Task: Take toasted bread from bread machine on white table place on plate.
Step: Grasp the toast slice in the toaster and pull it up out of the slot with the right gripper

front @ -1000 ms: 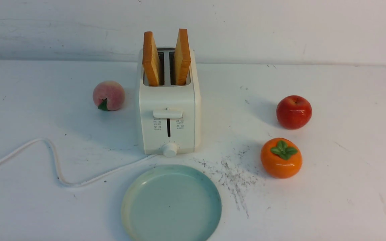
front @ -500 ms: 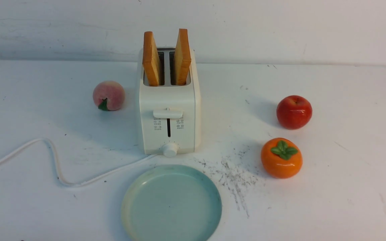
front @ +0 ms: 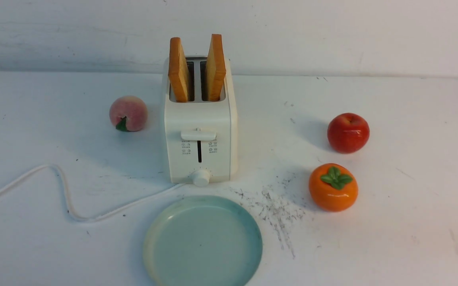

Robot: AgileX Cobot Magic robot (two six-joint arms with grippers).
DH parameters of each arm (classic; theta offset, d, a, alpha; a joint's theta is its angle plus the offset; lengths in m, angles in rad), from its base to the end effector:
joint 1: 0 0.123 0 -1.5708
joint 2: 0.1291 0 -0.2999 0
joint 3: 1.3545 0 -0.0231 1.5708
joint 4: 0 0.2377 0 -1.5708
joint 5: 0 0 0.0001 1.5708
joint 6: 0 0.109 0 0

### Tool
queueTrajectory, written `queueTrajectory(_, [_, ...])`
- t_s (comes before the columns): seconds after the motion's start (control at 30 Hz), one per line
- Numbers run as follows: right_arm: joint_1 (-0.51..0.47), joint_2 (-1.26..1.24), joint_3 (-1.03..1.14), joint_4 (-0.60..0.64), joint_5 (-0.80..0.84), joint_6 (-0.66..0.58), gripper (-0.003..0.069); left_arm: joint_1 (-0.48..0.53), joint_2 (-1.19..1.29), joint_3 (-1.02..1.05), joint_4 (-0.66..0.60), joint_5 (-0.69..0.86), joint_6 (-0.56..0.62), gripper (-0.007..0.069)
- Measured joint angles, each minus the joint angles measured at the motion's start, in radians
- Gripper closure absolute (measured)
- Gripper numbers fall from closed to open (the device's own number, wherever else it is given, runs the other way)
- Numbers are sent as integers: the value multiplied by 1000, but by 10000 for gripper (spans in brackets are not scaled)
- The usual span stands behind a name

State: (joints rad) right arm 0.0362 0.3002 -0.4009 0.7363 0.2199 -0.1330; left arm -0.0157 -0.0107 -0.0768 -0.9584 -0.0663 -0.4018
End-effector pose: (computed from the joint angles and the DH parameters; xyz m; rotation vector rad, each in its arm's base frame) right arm 0.0637 0.0183 0.3174 0.3172 1.5471 0.6080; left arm 0.0388 0.0052 0.2454 -0.9394 1.1032 -1.1084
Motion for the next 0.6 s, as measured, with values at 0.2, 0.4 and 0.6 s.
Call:
queueTrajectory(0.2, [0, 476, -370, -124, 468, -169, 669, 0, 78, -147, 3, 271, 178, 638])
queueTrajectory(0.4, [1, 887, -609, -118, 682, -263, 674, 0, 326, -202, 43, 554, 275, 638])
queueTrajectory(0.6, [126, 1291, -998, -14, 953, -370, 664, 0, 688, -321, 98, 818, 409, 638])
